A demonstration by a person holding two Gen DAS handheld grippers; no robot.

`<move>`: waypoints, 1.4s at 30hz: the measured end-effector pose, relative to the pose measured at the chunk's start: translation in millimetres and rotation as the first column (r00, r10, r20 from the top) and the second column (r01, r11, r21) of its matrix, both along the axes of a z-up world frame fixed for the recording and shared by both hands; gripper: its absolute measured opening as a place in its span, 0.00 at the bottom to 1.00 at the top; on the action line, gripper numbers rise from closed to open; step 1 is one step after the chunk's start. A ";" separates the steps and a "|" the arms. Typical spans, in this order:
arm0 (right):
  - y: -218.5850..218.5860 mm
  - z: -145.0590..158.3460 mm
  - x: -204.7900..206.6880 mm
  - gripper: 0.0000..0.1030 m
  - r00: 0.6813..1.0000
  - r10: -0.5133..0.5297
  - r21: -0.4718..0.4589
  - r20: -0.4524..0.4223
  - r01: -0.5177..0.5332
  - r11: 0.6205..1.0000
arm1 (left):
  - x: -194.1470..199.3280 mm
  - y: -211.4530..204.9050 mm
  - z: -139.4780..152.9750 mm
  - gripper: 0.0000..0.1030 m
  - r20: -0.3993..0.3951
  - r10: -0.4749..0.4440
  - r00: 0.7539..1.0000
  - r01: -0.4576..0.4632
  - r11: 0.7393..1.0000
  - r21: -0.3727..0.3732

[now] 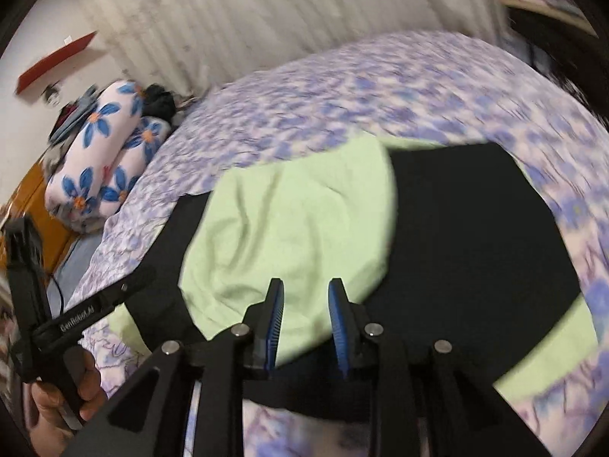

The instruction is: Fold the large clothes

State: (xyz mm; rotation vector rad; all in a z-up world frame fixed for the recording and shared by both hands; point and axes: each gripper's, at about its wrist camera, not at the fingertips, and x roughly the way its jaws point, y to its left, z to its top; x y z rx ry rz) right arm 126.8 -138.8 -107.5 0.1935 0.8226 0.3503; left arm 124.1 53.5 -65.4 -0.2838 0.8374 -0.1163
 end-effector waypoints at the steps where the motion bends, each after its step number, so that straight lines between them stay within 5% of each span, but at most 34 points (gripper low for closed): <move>1: 9.7 -1.0 5.1 0.23 1.000 0.019 -0.006 0.007 -0.019 1.000 | 7.8 -3.1 -1.0 0.32 0.000 -0.013 1.000 0.013 1.000 -0.003; 3: 33.4 -4.3 21.1 0.23 0.998 0.050 -0.037 0.027 -0.049 0.998 | 20.4 -8.4 -2.9 0.21 -0.001 -0.036 0.999 0.036 0.999 -0.014; 8: 50.4 -28.3 62.3 0.24 0.998 0.045 -0.031 -0.054 -0.047 0.998 | 73.4 -22.3 -22.8 0.15 -0.058 -0.018 0.998 0.016 0.999 -0.039; 12: 33.3 -54.1 78.0 0.19 0.990 -0.025 -0.065 -0.137 0.016 0.998 | 100.0 -30.2 -66.2 0.11 -0.205 0.023 0.978 -0.005 0.996 0.091; 14: 3.9 -60.5 75.4 0.12 0.985 -0.091 -0.052 -0.146 0.085 0.995 | 97.4 -16.9 -79.9 0.10 -0.213 0.039 0.976 -0.033 0.999 0.031; 15: -9.9 -62.7 73.5 0.00 0.982 -0.105 -0.021 -0.160 0.103 0.994 | 94.0 -12.2 -79.9 0.09 -0.205 0.043 0.978 -0.043 0.999 0.007; 19: -62.6 -63.7 57.4 0.00 0.966 -0.173 0.094 -0.190 0.193 0.977 | 85.2 -1.2 -81.1 0.04 -0.195 0.060 0.979 -0.058 0.998 0.018; 34: -57.1 -63.2 49.3 0.02 0.959 -0.220 0.011 -0.178 0.226 0.974 | 79.1 -1.8 -78.7 0.04 -0.216 0.071 0.974 -0.067 0.997 0.022; 42: -54.3 -63.9 50.1 0.03 0.957 -0.215 -0.027 -0.196 0.214 0.977 | 75.8 -14.9 -71.0 0.06 -0.237 0.053 0.970 -0.034 0.996 0.085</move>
